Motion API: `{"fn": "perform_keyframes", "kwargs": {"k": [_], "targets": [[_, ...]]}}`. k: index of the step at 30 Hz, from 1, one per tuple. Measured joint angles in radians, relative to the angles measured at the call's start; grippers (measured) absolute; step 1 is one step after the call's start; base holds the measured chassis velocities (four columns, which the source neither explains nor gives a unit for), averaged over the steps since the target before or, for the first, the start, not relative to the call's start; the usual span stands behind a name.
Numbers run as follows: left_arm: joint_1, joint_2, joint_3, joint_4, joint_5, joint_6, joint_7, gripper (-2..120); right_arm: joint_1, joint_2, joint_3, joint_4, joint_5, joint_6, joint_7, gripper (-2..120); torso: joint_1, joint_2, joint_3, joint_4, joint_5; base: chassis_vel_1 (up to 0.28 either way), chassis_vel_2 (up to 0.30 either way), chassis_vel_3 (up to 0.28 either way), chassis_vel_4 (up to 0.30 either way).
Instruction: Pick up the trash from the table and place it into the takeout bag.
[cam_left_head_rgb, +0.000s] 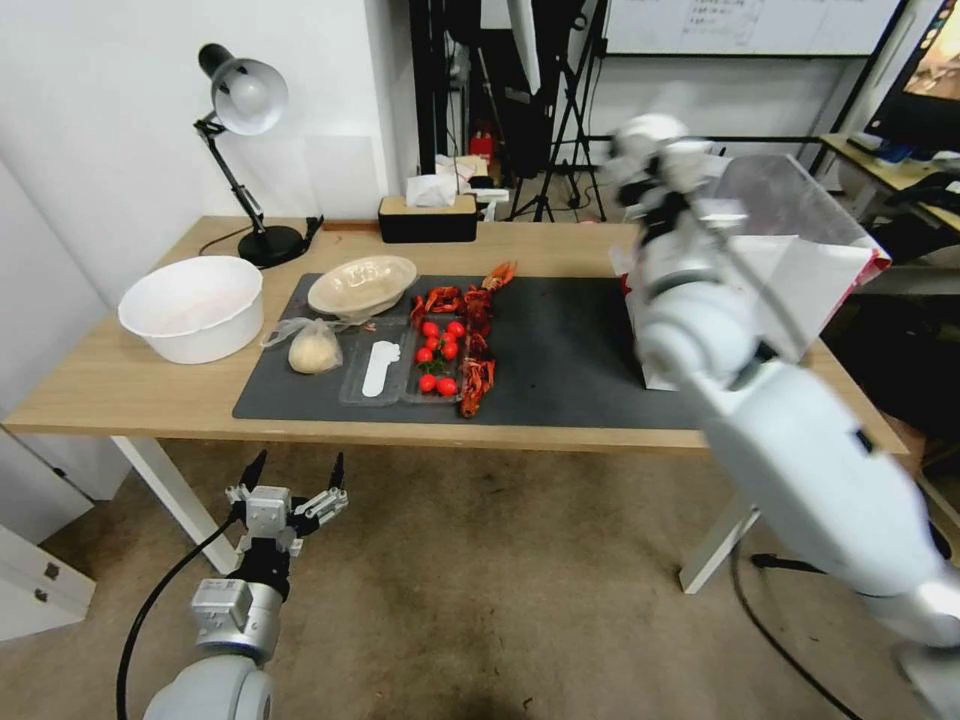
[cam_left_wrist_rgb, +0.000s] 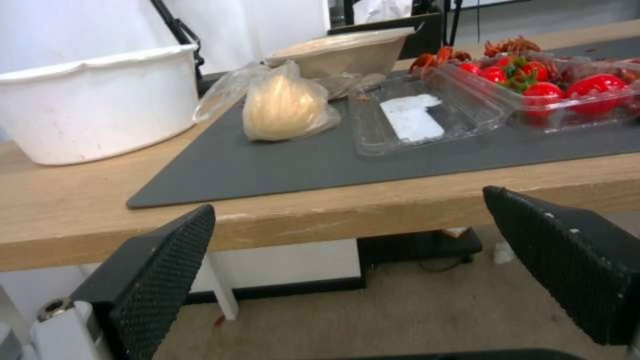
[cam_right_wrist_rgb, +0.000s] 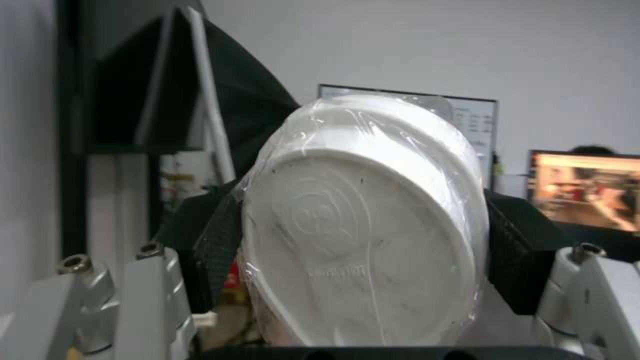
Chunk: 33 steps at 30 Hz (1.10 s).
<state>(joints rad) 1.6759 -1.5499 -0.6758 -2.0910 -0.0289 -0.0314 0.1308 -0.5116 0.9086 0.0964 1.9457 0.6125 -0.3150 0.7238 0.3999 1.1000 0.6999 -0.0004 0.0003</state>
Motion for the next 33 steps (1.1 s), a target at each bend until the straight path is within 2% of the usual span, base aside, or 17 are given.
{"fn": "perform_keyframes", "kwargs": {"k": [4, 11, 16, 18, 30, 32, 33], "targets": [[0.0, -0.006, 0.007, 0.001, 0.007, 0.0, 0.0, 100, -0.058, -0.031, 0.055, 0.012, 0.001, -0.025, 0.014, 71, 0.0, 0.0, 0.0, 0.0, -0.0002, 0.0, 0.0, 0.0, 0.0], [0.012, -0.003, 0.006, -0.004, 0.01, -0.009, 0.001, 100, -0.145, -0.023, 0.114, 0.014, 0.01, -0.032, 0.029, 71, 0.0, 0.0, 0.0, 0.0004, -0.0001, 0.0, 0.0, 0.0, 0.0], [0.016, -0.002, 0.005, -0.01, 0.01, -0.011, 0.001, 100, -0.155, -0.018, 0.124, 0.014, 0.018, -0.032, 0.033, 83, 0.0, 0.0, 0.0, 0.0005, -0.0003, 0.0, 0.0, 0.0, 0.0], [0.021, -0.001, 0.005, -0.014, 0.01, -0.012, 0.001, 100, -0.161, -0.016, 0.129, 0.017, 0.022, -0.032, 0.035, 96, 0.0, 0.0, 0.0, 0.0005, -0.0003, 0.0, 0.0, 0.0, 0.0], [0.028, 0.003, 0.004, -0.028, 0.01, -0.015, 0.001, 100, -0.167, -0.02, 0.166, 0.028, 0.058, -0.023, 0.038, 100, 0.0, 0.0, 0.0, 0.0002, -0.0001, 0.0, 0.0, 0.0, 0.0], [0.03, 0.005, 0.005, -0.031, 0.01, -0.015, 0.002, 100, -0.153, -0.029, 0.178, 0.052, 0.152, 0.103, -0.046, 100, 0.0, 0.0, 0.0, 0.0006, -0.0004, 0.0, 0.0, 0.0, 0.0], [0.03, 0.005, 0.005, -0.031, 0.01, -0.015, 0.002, 100, -0.153, -0.029, 0.178, 0.052, 0.152, 0.103, -0.046, 100, 0.0, 0.0, 0.0, 0.0006, -0.0004, 0.0, 0.0, 0.0, 0.0]]}}
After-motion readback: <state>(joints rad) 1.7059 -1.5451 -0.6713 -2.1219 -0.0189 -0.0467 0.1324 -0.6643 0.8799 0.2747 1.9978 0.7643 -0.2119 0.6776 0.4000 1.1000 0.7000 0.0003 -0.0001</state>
